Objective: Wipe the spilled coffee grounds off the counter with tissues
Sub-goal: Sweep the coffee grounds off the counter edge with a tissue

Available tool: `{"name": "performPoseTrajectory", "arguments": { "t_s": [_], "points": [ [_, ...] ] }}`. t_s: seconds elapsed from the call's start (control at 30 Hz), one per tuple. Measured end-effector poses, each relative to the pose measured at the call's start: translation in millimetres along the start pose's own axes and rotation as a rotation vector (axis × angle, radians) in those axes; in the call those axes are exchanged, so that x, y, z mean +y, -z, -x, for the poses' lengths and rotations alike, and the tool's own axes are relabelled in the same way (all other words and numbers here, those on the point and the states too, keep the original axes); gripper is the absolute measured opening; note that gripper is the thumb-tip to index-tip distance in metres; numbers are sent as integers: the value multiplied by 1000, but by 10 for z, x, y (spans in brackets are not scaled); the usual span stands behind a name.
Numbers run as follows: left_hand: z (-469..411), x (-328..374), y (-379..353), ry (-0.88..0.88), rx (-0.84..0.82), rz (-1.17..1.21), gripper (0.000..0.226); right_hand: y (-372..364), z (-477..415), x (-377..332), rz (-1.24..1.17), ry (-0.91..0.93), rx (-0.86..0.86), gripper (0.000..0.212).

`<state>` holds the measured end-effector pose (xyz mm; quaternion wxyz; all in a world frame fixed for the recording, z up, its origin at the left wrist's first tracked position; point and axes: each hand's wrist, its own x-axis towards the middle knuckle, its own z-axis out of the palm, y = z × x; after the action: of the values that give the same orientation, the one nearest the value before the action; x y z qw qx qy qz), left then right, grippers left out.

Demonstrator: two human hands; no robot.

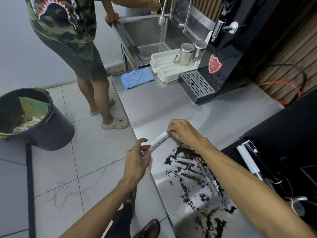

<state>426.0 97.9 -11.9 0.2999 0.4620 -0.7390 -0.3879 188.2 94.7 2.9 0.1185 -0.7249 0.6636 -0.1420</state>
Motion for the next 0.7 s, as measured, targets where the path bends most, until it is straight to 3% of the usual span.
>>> {"name": "performPoseTrajectory", "arguments": {
  "t_s": [0.13, 0.27, 0.4, 0.53, 0.7],
  "points": [
    [-203, -71, -72, -24, -32, -95, 34, -35, -123, 60, 23, -43, 29, 13],
    [-132, -149, -128, -164, -96, -203, 35, -96, 2, 96, 35, -27, -4, 14],
    [64, -185, -125, -173, -173, -158, 27, -54, 322, 147, -32, -8, -86, 15],
    [-74, -98, -68, -174, -60, -111, 18, 41, 283, 140, -167, -87, -45, 17],
    [-485, -141, 0, -228, -79, -236, 24, 10, -113, 156, -88, -35, 56, 17]
  ]
}}
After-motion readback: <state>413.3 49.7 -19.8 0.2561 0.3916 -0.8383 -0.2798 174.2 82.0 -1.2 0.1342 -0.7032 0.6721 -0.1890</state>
